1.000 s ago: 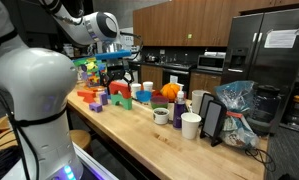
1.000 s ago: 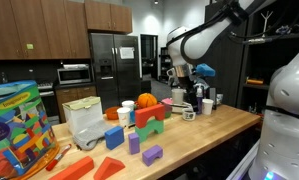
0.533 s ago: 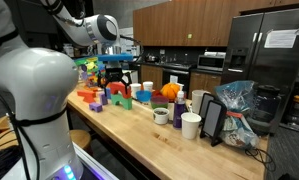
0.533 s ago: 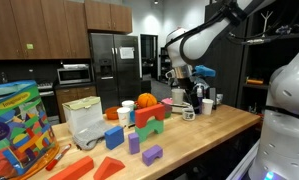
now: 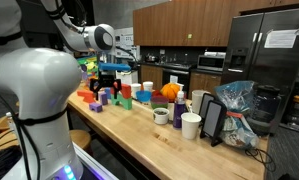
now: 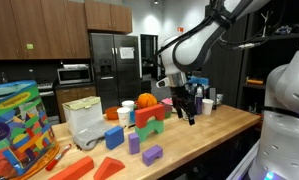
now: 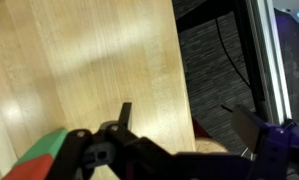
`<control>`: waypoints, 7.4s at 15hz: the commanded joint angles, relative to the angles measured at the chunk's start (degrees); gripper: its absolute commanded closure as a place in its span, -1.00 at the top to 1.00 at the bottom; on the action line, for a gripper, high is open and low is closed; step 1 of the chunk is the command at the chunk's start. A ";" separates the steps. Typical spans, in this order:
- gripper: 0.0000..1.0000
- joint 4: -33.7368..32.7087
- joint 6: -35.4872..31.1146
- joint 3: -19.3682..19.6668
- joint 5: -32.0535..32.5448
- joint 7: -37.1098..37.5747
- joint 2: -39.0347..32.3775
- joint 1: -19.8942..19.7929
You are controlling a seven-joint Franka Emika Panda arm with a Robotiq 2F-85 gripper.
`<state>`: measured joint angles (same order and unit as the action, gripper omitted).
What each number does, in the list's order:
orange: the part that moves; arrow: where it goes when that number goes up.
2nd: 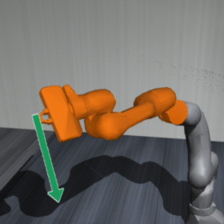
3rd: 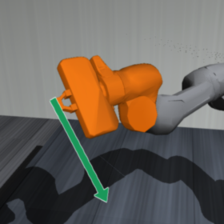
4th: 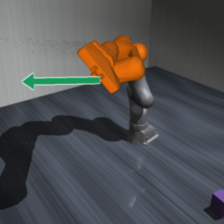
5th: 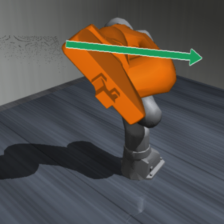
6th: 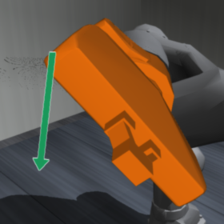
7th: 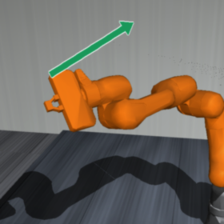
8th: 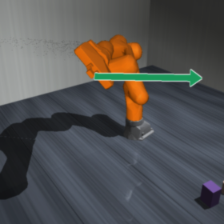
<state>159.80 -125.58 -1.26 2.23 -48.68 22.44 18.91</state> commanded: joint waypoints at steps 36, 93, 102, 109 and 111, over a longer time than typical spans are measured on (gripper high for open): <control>1.00 -1.00 -12.84 -19.41 -7.67 -9.38 -8.01 17.95; -0.70 -0.97 -39.83 -16.02 10.55 -0.42 -22.21 1.26; -0.70 -0.58 -37.63 -16.76 -0.43 -7.46 -19.06 2.60; -0.70 -0.10 -33.63 -16.53 -8.09 -12.16 -13.03 3.83; -0.70 -0.07 -32.14 -15.43 -7.51 -11.44 -11.03 4.97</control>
<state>158.74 -160.82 -17.85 -4.19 -59.30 6.36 22.34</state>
